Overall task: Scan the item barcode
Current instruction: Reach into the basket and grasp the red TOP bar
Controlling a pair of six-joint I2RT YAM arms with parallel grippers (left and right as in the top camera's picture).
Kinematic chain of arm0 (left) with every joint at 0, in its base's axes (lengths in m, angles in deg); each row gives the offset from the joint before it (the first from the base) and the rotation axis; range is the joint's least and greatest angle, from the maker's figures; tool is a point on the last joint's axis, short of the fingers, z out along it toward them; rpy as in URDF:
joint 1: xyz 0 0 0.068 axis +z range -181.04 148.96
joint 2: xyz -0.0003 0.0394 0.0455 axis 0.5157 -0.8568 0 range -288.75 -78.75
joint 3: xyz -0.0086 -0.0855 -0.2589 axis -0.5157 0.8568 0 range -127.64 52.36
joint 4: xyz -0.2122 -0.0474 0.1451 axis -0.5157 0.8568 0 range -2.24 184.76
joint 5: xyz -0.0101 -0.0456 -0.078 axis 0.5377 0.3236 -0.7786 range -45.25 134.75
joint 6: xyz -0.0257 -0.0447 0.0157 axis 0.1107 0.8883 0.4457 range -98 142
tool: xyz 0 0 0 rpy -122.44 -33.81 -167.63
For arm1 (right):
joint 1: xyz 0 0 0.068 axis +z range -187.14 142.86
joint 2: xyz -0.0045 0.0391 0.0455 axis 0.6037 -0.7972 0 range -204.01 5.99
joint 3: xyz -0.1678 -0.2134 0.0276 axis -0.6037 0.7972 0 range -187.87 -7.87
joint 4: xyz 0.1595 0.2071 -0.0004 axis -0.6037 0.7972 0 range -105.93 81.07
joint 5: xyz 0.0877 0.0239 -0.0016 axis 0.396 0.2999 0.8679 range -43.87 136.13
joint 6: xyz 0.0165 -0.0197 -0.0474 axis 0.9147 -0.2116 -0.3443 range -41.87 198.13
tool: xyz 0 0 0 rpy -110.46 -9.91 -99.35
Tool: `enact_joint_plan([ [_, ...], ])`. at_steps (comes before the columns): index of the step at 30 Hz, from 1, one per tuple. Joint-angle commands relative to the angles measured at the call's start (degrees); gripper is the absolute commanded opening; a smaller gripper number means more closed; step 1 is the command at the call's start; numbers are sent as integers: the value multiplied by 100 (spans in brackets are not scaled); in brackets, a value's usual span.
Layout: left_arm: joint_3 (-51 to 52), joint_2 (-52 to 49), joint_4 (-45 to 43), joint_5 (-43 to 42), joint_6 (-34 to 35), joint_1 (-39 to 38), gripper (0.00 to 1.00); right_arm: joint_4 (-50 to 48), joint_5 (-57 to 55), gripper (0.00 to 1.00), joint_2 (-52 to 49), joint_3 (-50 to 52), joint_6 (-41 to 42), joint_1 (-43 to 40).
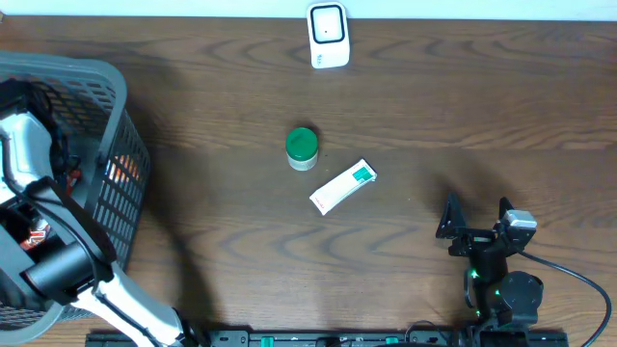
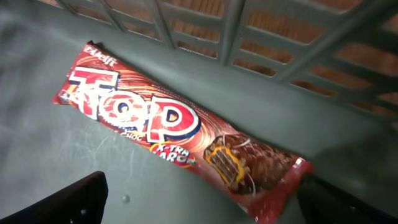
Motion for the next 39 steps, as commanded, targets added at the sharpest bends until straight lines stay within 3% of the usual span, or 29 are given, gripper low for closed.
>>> enact_joint_plan([
  [1,11,-168,-22,199,98,98,98,22,-31,99,22,7,48,-50],
  [18,15,-837,-61,-142,98,527,97,22,-33,99,22,7,48,-50],
  [19,15,-885,-59,-195,98,527,92,22,-33,99,22,7,48,-50],
  [20,20,-920,-39,-223,96,527,80,22,-31,99,22,7,48,-50],
  [22,52,-973,15,-232,94,527,47,22,-31,99,22,7,48,-50],
  [23,59,-979,52,-236,83,527,37,22,-31,99,22,7,46,-50],
  [28,63,-981,291,-234,-11,527,8,22,-31,99,22,7,48,-50],
  [34,15,-785,459,-256,-374,527,7,22,-31,99,22,7,48,-50],
  [39,-232,2,485,-339,-885,527,7,22,-31,99,22,7,48,-50],
])
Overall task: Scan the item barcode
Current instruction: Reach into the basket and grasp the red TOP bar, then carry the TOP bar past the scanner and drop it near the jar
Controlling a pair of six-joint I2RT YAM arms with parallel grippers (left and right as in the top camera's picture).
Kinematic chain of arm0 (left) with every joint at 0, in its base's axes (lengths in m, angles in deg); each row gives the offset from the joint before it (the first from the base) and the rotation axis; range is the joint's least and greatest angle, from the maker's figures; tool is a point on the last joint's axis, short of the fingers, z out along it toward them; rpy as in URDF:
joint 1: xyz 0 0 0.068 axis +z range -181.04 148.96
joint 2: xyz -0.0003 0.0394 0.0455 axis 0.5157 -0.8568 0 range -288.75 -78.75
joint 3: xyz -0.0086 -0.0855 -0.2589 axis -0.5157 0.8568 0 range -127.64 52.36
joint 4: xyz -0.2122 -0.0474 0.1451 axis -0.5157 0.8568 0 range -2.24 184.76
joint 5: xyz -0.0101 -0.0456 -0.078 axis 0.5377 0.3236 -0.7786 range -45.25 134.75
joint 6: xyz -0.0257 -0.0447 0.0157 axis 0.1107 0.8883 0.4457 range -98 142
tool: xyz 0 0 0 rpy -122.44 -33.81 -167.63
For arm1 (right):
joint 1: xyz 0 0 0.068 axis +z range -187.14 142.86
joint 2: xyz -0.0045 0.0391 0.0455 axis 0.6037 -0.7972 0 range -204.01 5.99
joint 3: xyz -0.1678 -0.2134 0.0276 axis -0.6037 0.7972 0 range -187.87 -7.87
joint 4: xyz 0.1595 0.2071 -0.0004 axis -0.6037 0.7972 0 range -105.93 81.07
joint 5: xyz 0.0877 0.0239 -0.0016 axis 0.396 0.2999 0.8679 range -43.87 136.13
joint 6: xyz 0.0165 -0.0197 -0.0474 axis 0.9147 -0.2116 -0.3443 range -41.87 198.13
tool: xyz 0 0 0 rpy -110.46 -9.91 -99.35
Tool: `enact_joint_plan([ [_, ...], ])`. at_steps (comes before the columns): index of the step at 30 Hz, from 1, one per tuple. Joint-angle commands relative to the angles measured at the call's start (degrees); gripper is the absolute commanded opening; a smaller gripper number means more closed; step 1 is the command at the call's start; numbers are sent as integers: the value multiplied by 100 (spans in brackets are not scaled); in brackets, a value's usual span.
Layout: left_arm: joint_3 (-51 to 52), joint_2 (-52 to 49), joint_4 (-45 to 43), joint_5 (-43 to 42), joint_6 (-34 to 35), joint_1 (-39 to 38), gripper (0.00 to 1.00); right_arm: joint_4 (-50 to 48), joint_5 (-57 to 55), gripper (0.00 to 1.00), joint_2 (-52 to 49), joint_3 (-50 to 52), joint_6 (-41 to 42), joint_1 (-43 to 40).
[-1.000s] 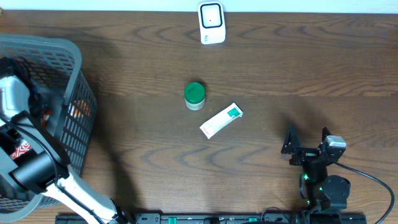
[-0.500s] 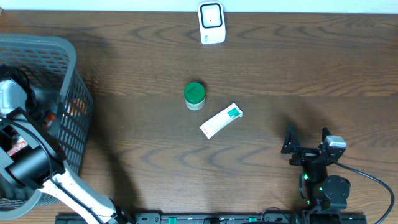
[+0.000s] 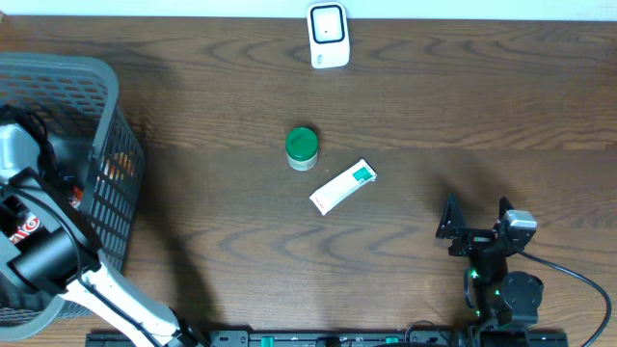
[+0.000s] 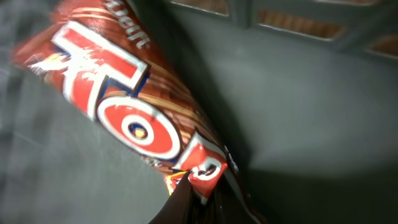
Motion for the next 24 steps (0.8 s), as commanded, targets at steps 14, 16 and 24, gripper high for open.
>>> enact_joint_plan([
  [14,-332,4411,-125,-3748,-1078,-269,7,22,-31,99,22,7,48,-50],
  [16,-332,4719,-118,-4417,-1228,-675,7,22,-31,99,22,7,48,-50],
  [24,-208,4870,76,-4730,-2011,-3521,7,22,-31,99,22,7,48,-50],
])
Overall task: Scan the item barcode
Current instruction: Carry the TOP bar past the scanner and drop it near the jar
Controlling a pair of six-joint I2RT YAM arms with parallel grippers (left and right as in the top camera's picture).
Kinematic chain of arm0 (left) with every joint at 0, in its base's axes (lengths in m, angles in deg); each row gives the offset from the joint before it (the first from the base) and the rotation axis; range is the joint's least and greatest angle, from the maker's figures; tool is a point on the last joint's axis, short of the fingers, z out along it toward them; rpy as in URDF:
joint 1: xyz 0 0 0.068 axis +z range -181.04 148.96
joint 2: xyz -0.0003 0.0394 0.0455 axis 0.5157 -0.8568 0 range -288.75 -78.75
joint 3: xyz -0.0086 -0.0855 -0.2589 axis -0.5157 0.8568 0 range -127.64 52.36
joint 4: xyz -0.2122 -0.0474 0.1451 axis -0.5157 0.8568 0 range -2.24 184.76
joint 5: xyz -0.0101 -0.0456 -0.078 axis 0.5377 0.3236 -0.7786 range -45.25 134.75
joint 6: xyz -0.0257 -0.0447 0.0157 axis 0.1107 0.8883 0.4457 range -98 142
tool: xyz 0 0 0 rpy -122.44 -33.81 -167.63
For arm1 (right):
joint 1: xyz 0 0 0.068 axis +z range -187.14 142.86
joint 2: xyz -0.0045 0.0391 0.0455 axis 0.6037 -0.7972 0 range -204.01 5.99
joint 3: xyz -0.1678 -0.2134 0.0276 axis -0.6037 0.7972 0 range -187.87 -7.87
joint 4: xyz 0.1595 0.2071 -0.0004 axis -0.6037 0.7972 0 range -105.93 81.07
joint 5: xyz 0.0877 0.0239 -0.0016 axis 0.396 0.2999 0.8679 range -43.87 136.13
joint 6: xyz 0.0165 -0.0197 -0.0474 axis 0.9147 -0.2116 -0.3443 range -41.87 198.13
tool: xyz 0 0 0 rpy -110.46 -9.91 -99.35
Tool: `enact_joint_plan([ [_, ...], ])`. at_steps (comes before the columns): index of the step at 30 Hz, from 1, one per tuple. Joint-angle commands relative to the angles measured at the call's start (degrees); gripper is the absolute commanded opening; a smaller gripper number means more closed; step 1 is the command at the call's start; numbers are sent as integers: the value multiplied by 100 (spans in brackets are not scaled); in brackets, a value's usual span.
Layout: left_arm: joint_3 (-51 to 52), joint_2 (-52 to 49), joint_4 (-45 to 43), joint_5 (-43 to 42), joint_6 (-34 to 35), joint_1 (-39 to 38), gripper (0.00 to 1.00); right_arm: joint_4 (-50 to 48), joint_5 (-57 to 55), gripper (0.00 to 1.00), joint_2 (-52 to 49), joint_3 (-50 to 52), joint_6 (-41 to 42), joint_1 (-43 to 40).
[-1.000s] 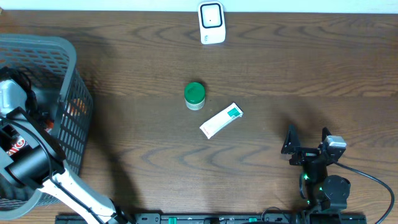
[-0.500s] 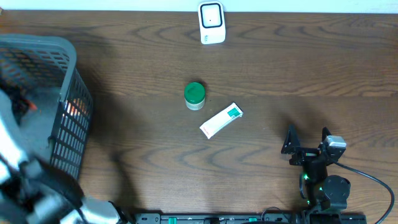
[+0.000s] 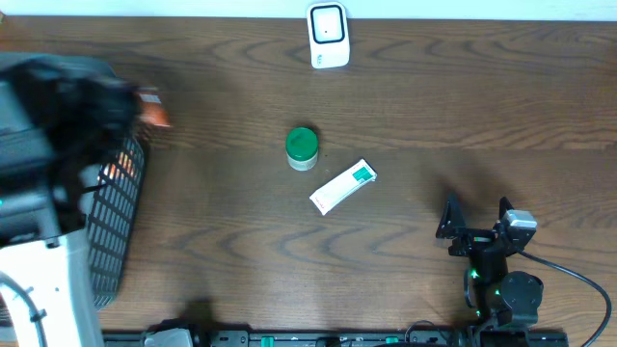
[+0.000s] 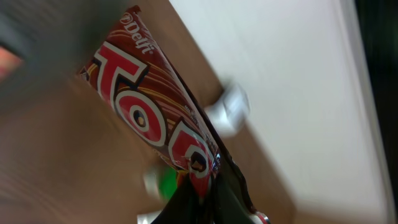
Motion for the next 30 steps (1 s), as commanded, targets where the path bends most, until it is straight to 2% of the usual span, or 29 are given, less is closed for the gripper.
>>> enact_joint_plan([
  [1,177,-181,28,-387,-621,-1198,7,24,-31,99,22,7,48,-50],
  [4,367,-476,46,26,-970,-2157,7,24,-31,99,22,7,46,-50],
  [9,610,-1217,221,1340,-1628,-3320,7,24,-31,99,22,7,46,-50],
  [14,892,-2170,308,1534,-2610,-4028,7,24,-31,99,22,7,48,-50],
  [19,1191,-3117,79,1847,-2605,-4382,7,24,-33,99,22,7,48,-50],
  [23,1340,-3650,-149,1847,-2245,-4404,7,24,-31,99,22,7,48,-50],
  [30,1357,-3842,-138,1849,-2144,-4404,7,24,-33,99,22,7,48,-50],
])
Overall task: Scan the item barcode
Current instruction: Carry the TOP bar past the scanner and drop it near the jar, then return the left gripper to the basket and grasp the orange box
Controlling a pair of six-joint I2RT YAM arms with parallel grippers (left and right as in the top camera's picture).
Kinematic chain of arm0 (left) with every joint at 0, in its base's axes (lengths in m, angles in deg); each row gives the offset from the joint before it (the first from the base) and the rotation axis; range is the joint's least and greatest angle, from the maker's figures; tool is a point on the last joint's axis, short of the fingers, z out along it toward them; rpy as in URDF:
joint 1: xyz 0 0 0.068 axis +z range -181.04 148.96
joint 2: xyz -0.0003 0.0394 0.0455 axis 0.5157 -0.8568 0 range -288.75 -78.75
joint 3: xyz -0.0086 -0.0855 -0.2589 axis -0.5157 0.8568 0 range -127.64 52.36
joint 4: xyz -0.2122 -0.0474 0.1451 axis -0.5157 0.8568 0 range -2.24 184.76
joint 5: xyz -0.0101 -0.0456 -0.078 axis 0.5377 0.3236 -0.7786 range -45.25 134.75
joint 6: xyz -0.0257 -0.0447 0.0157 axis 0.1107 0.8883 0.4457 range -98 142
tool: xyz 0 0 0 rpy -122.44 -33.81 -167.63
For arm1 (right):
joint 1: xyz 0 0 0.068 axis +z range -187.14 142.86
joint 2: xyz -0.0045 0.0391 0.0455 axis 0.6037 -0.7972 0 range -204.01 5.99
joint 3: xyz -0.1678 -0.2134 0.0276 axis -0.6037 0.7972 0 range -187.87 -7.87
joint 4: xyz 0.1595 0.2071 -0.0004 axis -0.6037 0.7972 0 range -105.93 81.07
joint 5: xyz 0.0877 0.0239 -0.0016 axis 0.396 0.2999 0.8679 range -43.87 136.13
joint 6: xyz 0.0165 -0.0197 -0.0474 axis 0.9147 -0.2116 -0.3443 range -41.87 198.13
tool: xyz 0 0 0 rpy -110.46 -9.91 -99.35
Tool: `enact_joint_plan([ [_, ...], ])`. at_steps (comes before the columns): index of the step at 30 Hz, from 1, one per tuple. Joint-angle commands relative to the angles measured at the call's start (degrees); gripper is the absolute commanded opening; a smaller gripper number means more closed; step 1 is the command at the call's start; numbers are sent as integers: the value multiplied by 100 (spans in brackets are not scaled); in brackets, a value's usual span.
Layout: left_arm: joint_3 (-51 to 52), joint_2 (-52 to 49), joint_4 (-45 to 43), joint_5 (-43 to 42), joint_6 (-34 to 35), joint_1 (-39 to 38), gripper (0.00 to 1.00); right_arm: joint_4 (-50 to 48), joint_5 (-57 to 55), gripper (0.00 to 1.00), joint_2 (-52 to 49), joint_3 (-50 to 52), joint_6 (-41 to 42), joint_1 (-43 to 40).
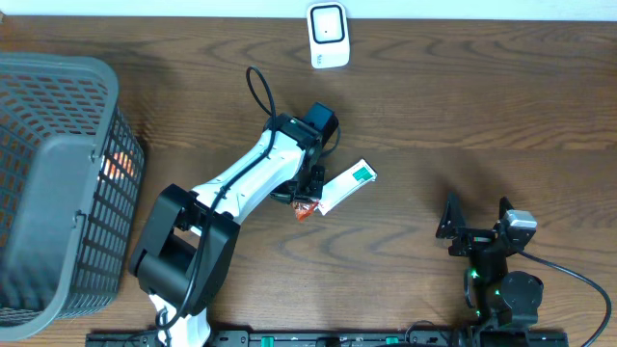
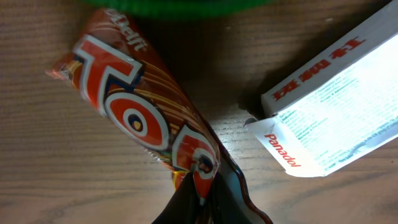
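Note:
A red "Top" chocolate bar (image 2: pixel 140 115) is pinched at one end by my left gripper (image 2: pixel 202 194), which is shut on it. The bar hangs low over the wooden table, between a green-lidded jar (image 2: pixel 180 5) and a white Panadol box (image 2: pixel 336 112). From overhead only the bar's red end (image 1: pixel 304 210) shows under the left gripper (image 1: pixel 301 198), and the arm hides the jar. The white barcode scanner (image 1: pixel 328 36) stands at the table's far edge. My right gripper (image 1: pixel 477 220) rests open and holds nothing at the front right.
A grey mesh basket (image 1: pixel 58 106) fills the left end of the table, with something orange (image 1: pixel 116 166) showing through its wall. The white box (image 1: pixel 343 185) lies just right of the left gripper. The table (image 1: pixel 463 106) is dark wood.
My left gripper, still shut on the chocolate bar, was up at the basket's right rim and is now low at the table's middle, beside the jar and the white box.
My left gripper was open above the chocolate bar lying in the basket. Then it was shut on the bar's end inside the basket. Then it held the bar up at the basket's rim, and now holds it at the table's middle. The right arm stayed put.

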Motion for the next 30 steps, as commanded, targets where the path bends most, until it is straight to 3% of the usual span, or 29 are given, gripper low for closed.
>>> enact_joint_plan([
  [1,-48,114,74,120,63,7,23,24,-31,99,22,7,48,-50],
  [3,-63,238,258,221,39,7,65,24,-31,99,22,7,48,-50],
  [4,-79,313,369,328,42,7,78,24,-31,99,22,7,46,-50],
  [5,-111,428,522,472,42,7,83,24,-33,99,22,7,48,-50],
  [12,-518,1985,1333,1604,22,22,85,24,-31,99,22,7,48,-50],
  [18,-656,3915,743,3032,603,603,92,24,-31,99,22,7,48,-50],
  [24,-656,4981,-280,3158,807,2280,92,24,-33,99,22,7,48,-50],
  [30,-654,4621,-31,3152,1891,4212,92,24,-33,99,22,7,48,-50],
])
